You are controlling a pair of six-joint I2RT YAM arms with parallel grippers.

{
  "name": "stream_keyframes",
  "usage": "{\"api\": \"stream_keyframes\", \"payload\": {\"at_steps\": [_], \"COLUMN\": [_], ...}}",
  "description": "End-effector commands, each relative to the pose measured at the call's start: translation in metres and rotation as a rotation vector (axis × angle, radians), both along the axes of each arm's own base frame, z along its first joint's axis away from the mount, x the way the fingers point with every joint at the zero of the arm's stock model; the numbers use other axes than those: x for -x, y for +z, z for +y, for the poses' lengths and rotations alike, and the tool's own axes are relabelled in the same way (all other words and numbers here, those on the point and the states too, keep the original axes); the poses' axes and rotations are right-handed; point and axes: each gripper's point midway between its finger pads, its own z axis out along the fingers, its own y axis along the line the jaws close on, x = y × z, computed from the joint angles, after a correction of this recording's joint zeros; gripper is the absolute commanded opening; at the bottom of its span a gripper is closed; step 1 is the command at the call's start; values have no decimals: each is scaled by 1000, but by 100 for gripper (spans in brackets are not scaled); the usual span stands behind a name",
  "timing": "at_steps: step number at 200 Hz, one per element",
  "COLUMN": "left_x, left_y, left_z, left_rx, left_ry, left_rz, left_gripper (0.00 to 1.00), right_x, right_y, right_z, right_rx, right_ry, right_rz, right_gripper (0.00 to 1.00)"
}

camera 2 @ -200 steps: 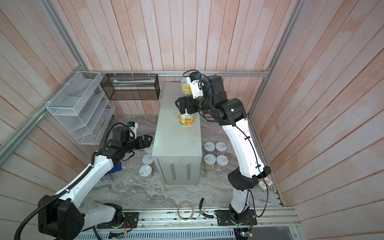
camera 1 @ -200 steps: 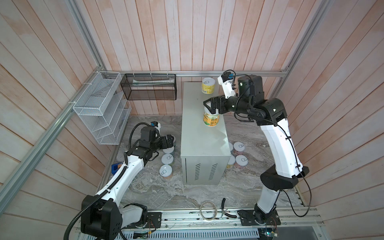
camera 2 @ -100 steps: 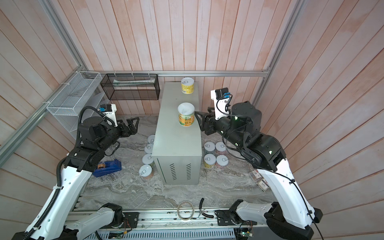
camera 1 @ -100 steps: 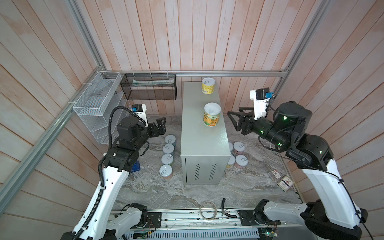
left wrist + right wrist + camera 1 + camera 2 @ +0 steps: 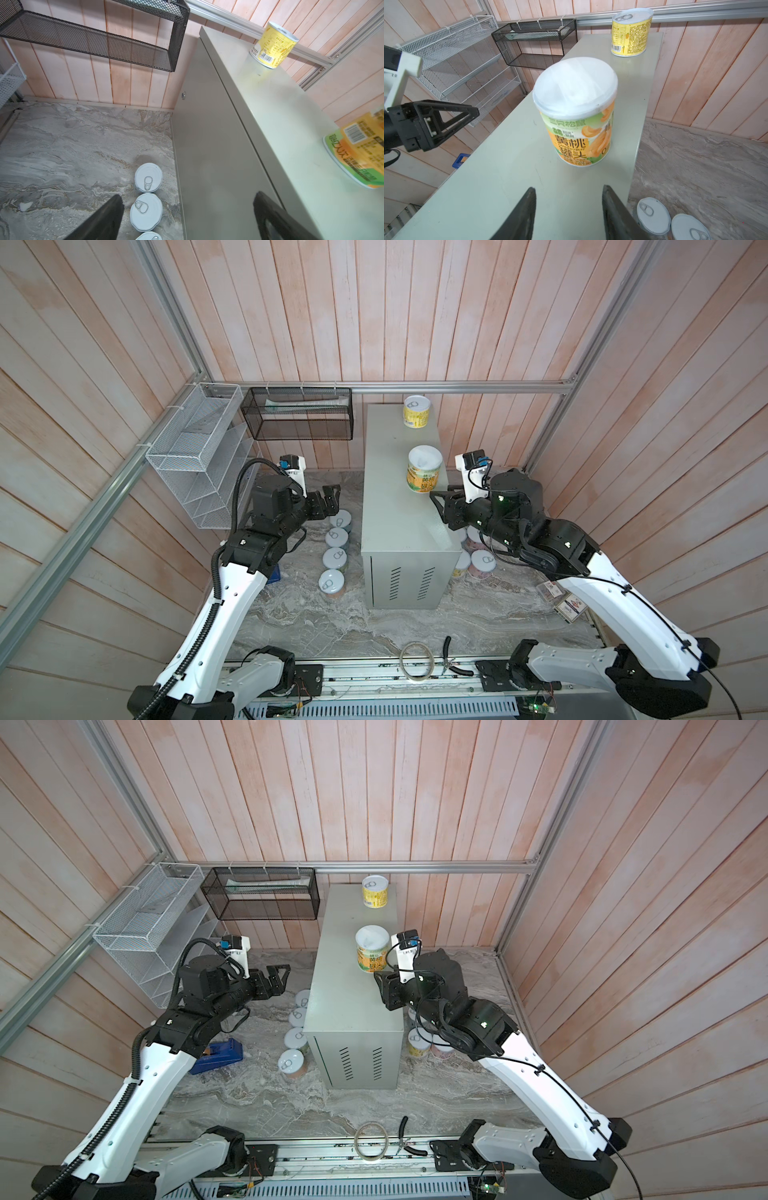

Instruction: Place and organize the canned foods onto the counter

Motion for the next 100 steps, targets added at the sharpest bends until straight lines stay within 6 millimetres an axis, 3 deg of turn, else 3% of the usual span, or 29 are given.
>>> {"api": "stream_keyframes", "payload": {"at_steps": [1, 100], "left_x": [-3, -13], "left_y": [-9, -39], "left_z": [-10, -17], "left_rx": [26, 12], "left_ry": [-31, -45], "left_rz": [4, 51], "left_gripper": [99, 98], "right_x": [-18, -85], "right_y": [5, 2], "right_z": [6, 37], "right_rx": [0, 37], "right_ry": [-21, -30], "right_rz": [-37, -60], "right_gripper": [51, 49]}}
